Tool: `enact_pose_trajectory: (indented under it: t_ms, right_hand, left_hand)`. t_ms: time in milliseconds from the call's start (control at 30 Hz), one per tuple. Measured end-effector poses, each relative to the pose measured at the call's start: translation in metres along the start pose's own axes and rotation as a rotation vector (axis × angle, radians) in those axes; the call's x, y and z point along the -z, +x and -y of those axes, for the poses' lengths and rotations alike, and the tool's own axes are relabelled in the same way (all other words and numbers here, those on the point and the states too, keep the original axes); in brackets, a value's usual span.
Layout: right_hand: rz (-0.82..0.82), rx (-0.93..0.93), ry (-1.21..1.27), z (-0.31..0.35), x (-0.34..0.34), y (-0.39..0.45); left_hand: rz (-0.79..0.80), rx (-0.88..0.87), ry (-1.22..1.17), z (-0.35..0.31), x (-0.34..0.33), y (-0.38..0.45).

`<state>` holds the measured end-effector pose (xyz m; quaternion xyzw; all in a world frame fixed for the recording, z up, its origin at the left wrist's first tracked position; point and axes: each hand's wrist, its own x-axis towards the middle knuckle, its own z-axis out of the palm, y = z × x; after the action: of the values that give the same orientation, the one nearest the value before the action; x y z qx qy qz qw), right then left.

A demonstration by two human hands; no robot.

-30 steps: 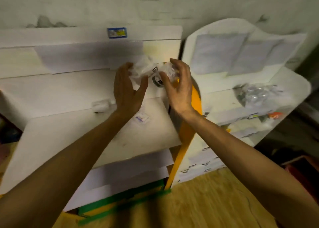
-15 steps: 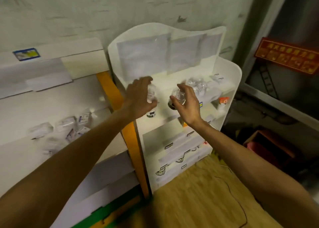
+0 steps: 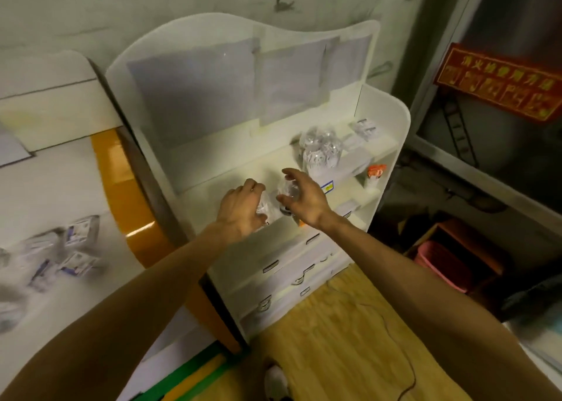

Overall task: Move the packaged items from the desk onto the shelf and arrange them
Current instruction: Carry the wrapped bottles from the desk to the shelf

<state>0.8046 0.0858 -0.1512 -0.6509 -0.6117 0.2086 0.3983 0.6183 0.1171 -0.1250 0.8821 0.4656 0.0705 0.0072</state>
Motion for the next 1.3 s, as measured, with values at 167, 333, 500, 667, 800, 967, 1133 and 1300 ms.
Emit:
enact_pose_trajectory:
  t_ms: [167,333,500,667,800,967,1133,1300]
  right_hand:
    - [0.051,-0.029,-0.071,-0.032,0.011,0.045]
    - [0.108,0.011,-0.036,-0.056,-0.003,0.081]
    - [0.274,0.144,-0.094,-0.060,-0.026,0.108]
    - [0.346,0.222,-0.102,-0.065,-0.035,0.138]
    - [0.408,0.262,-0.058,-0.074,-0.046,0.142]
    - [0.474,0.271,-0.022,-0.081,-0.044,0.150]
    - [0.495,0.367,-0.079,-0.094,-0.037,0.153]
    - [0.407,0.363,-0.042,-0.074,-0.026,0.137]
  left_hand:
    - [0.023,0.004,-0.008,0.007,-0.007,0.052]
    - [0.021,0.062,-0.088,0.024,-0.024,0.092]
    - [0.022,0.135,-0.055,0.032,-0.037,0.102]
    - [0.006,0.225,-0.073,0.035,-0.044,0.120]
    - [-0.026,0.276,-0.077,0.041,-0.054,0.114]
    - [-0.001,0.344,0.002,0.032,-0.056,0.113]
    - [-0.037,0.446,0.092,0.023,-0.037,0.097]
    - [-0.060,0.514,0.353,0.022,0.005,0.066]
